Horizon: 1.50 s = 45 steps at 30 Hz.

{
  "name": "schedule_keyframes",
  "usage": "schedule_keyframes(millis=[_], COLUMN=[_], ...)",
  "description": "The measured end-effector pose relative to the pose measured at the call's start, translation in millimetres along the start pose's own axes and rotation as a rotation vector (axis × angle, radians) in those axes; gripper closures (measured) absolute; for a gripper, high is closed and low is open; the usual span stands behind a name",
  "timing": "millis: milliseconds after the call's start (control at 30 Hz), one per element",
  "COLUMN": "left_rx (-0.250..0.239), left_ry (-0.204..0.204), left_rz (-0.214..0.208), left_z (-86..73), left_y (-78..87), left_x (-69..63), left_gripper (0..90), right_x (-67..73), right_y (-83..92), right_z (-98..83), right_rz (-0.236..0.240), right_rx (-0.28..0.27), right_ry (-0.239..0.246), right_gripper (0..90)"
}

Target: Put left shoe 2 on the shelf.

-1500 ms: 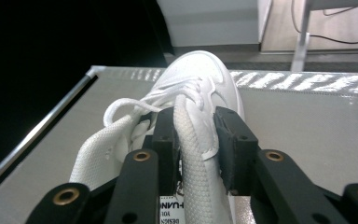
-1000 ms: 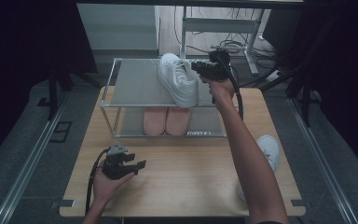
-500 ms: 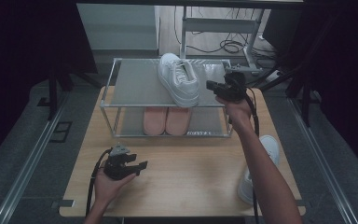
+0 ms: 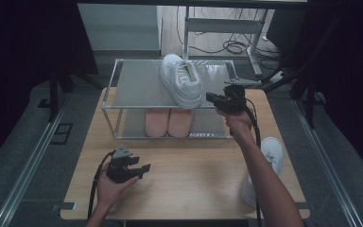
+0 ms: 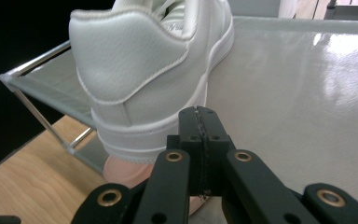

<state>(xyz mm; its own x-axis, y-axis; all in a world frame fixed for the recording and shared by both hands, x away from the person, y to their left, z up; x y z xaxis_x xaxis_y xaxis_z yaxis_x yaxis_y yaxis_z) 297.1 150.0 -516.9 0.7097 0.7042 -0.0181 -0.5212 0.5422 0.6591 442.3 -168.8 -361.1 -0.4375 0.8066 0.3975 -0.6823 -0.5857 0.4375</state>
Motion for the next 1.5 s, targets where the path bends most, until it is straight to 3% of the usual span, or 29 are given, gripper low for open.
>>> schedule_keyframes(millis=[867, 1500], left_rx=[0.004, -0.003], left_ry=[-0.005, -0.002], left_rz=[0.003, 0.005], left_z=[-0.1, 0.1], left_y=[-0.9, 0.0], left_x=[-0.3, -0.4], left_gripper=[40.4, 40.4], right_x=[11.5, 46.8], right_y=[-11.9, -33.6], right_z=[-4.1, -11.1], right_rz=[0.001, 0.072], right_rx=[0.0, 0.03], right_ry=[0.018, 0.049], right_gripper=[89.9, 89.8])
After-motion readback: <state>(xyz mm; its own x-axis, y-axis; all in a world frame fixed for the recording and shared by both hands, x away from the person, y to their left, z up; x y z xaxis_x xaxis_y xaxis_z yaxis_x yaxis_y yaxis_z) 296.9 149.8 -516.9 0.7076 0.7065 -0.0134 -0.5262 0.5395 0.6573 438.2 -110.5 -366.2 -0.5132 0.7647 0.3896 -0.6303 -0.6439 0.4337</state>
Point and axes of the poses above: each handheld gripper's, and its own axes: y roughly backward along the jaws, z roughly out of its top, x roughly to its left, the point moved 3 cm from there along -y, roughly forward along the jaws, and after that the axes turned 15 degrees about -y, right-handed, at the moved point
